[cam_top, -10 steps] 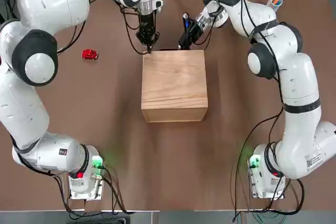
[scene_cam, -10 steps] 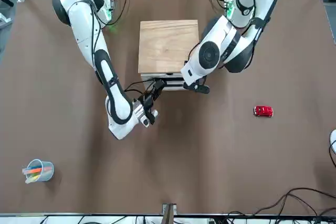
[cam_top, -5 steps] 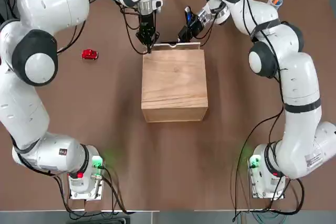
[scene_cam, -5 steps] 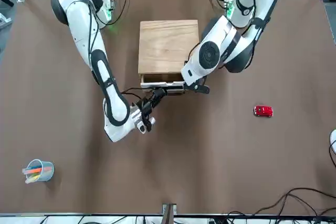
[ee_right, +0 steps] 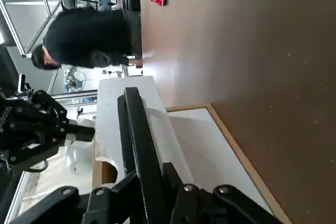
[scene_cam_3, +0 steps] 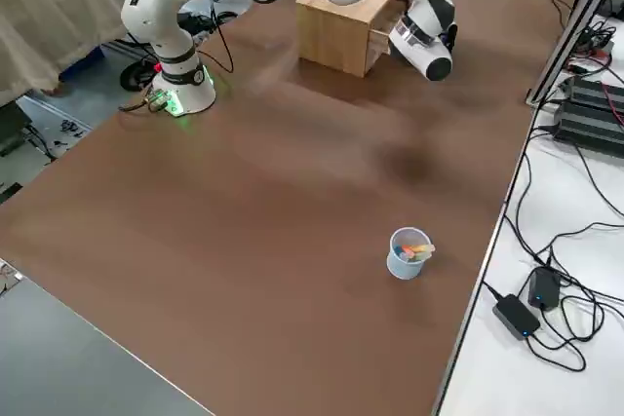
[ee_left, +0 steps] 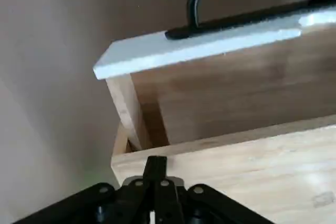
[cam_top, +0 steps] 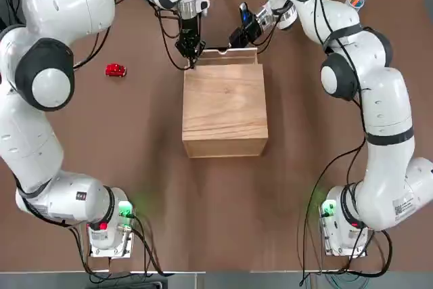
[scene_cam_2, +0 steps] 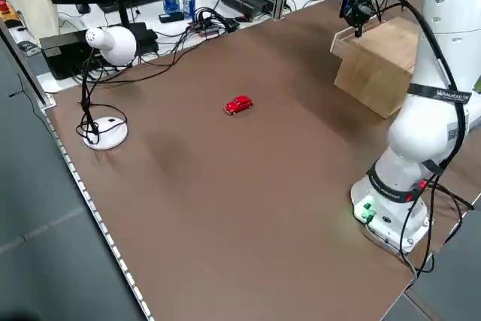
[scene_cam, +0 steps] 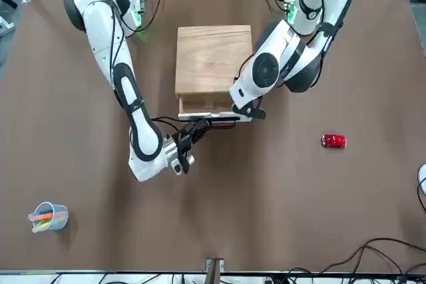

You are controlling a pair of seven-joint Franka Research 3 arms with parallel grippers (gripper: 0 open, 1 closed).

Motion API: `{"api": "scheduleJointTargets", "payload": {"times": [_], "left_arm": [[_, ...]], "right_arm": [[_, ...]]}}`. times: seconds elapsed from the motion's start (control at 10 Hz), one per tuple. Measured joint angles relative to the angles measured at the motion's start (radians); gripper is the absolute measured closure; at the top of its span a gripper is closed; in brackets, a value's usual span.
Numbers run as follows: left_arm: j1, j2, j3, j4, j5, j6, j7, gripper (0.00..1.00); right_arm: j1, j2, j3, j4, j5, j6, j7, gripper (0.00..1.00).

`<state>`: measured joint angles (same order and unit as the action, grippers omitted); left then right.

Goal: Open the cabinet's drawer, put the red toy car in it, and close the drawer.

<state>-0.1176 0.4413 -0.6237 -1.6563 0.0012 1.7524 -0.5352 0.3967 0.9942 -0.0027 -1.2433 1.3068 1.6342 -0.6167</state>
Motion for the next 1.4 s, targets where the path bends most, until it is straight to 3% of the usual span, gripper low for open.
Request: {"api": "scheduleJointTargets", "payload": {"times": [0.4, 0.8, 1.0, 1.3, 1.4], "left_arm": [[0.0, 0.0, -0.001, 0.0, 0.0, -0.002, 0.0, 0.99], [0.0, 0.0, -0.001, 0.0, 0.0, -0.002, 0.0, 0.99], [0.0, 0.0, -0.001, 0.0, 0.0, -0.003, 0.0, 0.99], [-0.001, 0.0, -0.002, 0.0, 0.0, -0.003, 0.0, 0.99], [0.0, 0.0, -0.002, 0.0, 0.0, -0.003, 0.0, 0.99]], "right_arm": [[-0.004, 0.0, -0.001, 0.019, 0.032, 0.076, 0.022, 0.88], [-0.004, 0.0, -0.002, 0.028, 0.037, 0.097, 0.024, 0.85], [-0.004, 0.004, -0.005, 0.028, 0.037, 0.1, 0.024, 0.63], [-0.004, 0.004, -0.002, 0.032, 0.071, 0.104, 0.025, 0.15], [-0.004, 0.004, -0.001, 0.032, 0.082, 0.104, 0.025, 0.09]]}}
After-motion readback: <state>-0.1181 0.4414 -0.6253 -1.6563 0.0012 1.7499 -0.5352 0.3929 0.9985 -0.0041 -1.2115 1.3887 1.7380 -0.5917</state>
